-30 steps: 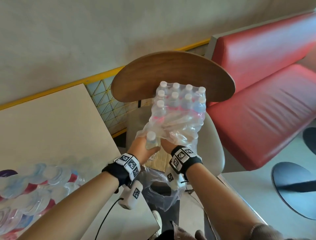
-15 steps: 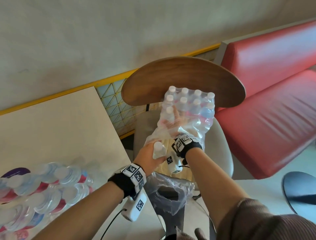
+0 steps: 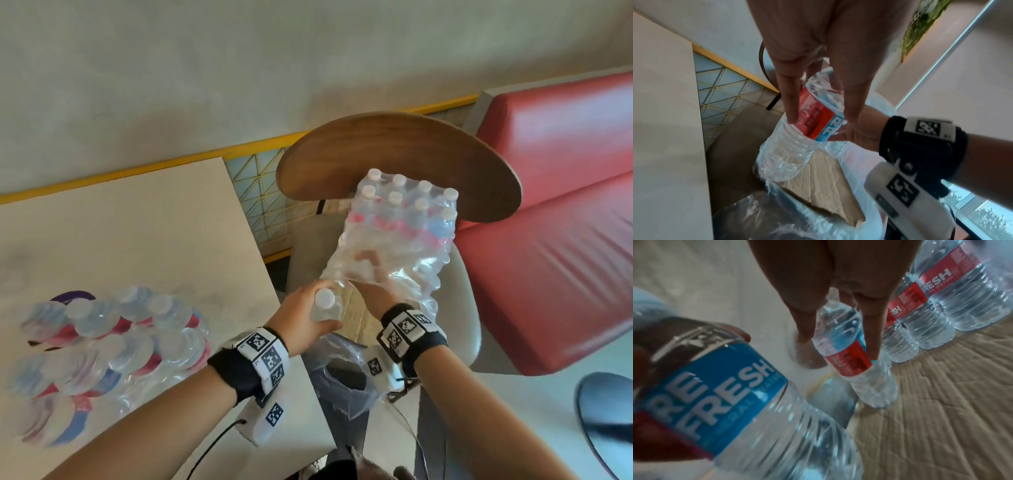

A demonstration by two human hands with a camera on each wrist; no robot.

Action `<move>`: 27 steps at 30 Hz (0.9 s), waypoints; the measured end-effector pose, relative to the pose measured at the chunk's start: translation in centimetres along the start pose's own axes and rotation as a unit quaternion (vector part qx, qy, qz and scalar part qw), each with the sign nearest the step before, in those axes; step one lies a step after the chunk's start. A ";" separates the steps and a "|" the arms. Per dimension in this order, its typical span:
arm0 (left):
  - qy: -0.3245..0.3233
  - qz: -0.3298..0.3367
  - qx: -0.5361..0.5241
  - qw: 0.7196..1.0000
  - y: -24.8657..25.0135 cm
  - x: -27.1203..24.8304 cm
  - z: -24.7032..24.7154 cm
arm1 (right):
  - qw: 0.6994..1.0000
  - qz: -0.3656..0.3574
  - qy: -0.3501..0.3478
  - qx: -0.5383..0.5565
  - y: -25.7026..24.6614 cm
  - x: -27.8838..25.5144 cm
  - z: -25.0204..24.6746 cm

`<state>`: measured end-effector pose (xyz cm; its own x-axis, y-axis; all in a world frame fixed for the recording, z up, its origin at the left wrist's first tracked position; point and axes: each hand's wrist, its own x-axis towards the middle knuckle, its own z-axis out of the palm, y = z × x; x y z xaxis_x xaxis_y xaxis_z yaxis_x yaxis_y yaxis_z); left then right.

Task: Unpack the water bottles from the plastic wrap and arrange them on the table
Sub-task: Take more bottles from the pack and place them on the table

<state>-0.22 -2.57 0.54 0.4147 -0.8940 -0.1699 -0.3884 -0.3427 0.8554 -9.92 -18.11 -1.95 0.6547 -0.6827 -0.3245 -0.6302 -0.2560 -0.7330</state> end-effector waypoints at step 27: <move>0.413 -0.013 -0.133 0.901 -1.0 -29.2 -25.4 | 0.960 -0.201 -0.176 -0.089 -12.0 -9.9 16.0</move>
<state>8.97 31.21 17.08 0.9344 -0.3288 0.1371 -0.2047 -0.1806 0.9620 -2.21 2.67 0.47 0.9403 -0.2393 -0.2419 -0.3385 -0.5845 -0.7374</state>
